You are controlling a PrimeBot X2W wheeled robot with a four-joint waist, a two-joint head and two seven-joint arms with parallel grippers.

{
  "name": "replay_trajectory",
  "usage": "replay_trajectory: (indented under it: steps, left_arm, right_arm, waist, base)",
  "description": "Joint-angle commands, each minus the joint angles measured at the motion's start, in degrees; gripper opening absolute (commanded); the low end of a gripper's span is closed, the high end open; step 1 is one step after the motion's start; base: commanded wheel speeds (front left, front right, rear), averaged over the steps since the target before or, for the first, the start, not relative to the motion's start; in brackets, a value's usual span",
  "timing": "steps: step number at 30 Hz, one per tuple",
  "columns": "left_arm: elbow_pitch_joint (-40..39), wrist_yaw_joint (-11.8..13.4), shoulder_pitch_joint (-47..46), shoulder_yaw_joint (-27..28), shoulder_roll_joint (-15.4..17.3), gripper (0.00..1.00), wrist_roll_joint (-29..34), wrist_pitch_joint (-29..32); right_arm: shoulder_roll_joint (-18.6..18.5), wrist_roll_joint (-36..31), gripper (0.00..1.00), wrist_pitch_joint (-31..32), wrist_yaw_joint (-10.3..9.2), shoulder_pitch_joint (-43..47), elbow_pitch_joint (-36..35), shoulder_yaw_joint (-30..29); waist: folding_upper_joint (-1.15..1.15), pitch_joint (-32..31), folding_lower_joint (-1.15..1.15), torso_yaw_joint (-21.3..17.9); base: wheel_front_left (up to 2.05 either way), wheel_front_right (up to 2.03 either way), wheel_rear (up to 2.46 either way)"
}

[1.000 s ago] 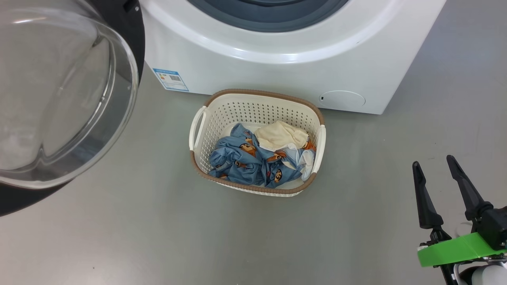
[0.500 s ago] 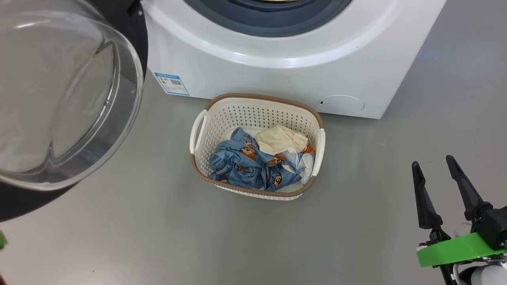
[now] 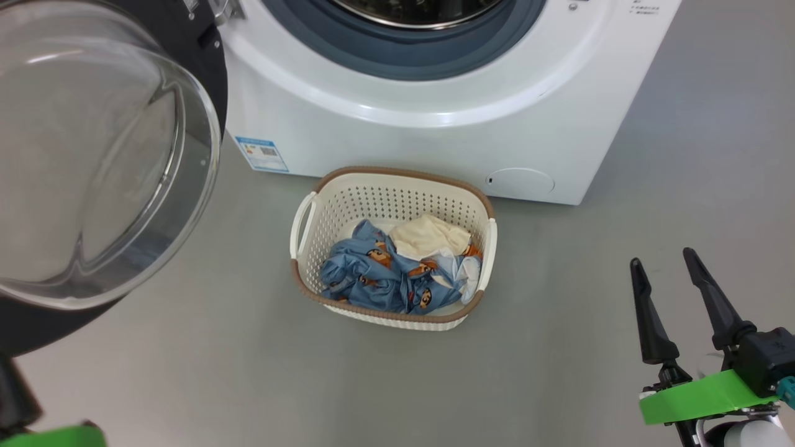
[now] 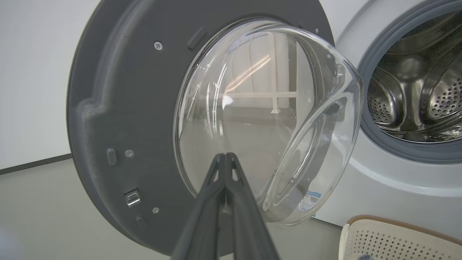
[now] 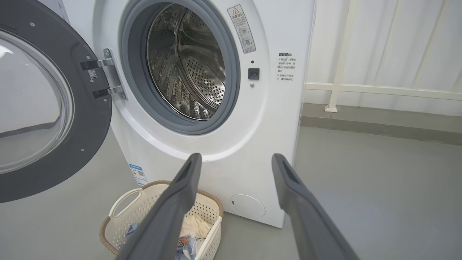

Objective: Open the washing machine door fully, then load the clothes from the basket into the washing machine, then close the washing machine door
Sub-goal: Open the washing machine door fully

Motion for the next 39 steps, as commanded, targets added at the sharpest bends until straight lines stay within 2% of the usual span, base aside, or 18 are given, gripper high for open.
replay_trajectory:
  steps: [1, 6, 11, 12, 15, 17, 19, 29, 39]
  left_arm:
    - [-2.9, -0.6, 1.2, 0.8, 1.3, 0.00, 0.7, -0.3]
    - [-7.7, -1.6, 6.0, -6.2, 0.2, 0.00, 1.8, -0.3]
    - [-8.6, -1.9, 8.0, -12.7, -0.1, 0.00, 0.5, -0.3]
    - [-8.7, -1.9, 8.1, -13.5, -0.1, 0.03, 0.4, -0.3]
    - [-8.3, -2.3, 8.3, -15.7, -0.1, 0.31, 0.2, -0.3]
    - [-7.9, -2.6, 8.2, -16.7, -0.1, 0.56, 0.0, -0.3]
    - [-7.4, -2.8, 8.1, -17.5, -0.1, 1.00, -0.4, -0.3]
    - [-3.4, -3.4, 7.5, -19.7, 0.3, 1.00, -0.4, 0.3]
    - [-1.2, -2.7, 7.8, -19.9, 1.1, 1.00, -0.3, 2.3]
  right_arm:
    - [0.0, -0.8, 1.00, -0.7, 0.17, 0.2, -1.7, 1.7]
    - [0.5, -1.0, 1.00, -0.7, 0.17, 1.2, -2.3, 2.3]
    - [1.2, -1.1, 1.00, -0.7, 0.17, 2.1, -2.8, 3.3]
    - [1.2, -1.1, 1.00, -0.7, 0.17, 2.2, -2.7, 3.4]
    - [1.4, -1.0, 1.00, -0.7, 0.17, 2.5, -2.7, 3.8]
    - [1.6, -1.1, 1.00, -0.7, 0.17, 2.8, -2.9, 3.8]
    - [1.8, -1.1, 1.00, -0.7, 0.17, 3.0, -3.0, 3.9]
    - [2.0, -1.2, 1.00, -0.7, 0.17, 4.0, -2.8, 4.7]
    - [2.3, -1.1, 1.00, -0.7, 0.17, 6.1, -2.2, 4.7]
  waist:
    - [0.00, -1.0, 0.00, -0.6]
    - [0.00, -2.6, 0.00, -1.8]
    - [0.00, -4.0, 0.00, -4.0]
    - [0.00, -4.2, 0.00, -4.4]
    - [0.00, -4.8, 0.00, -5.8]
    - [0.00, -5.1, 0.00, -6.8]
    - [0.00, -5.4, 0.00, -7.9]
    - [0.00, -7.9, 0.00, -12.9]
    - [0.00, -11.2, 0.00, -15.6]
  base:
    - [0.00, 0.00, 0.00]
    - [0.00, 0.00, 0.00]
    - [0.00, 0.00, 0.00]
    - [0.00, 0.00, 0.00]
    - [0.00, 0.00, 0.00]
    - [0.00, 0.00, 0.00]
    - [0.00, 0.00, 0.00]
    - [0.00, 0.00, 0.00]
    - [0.00, 0.00, 0.00]
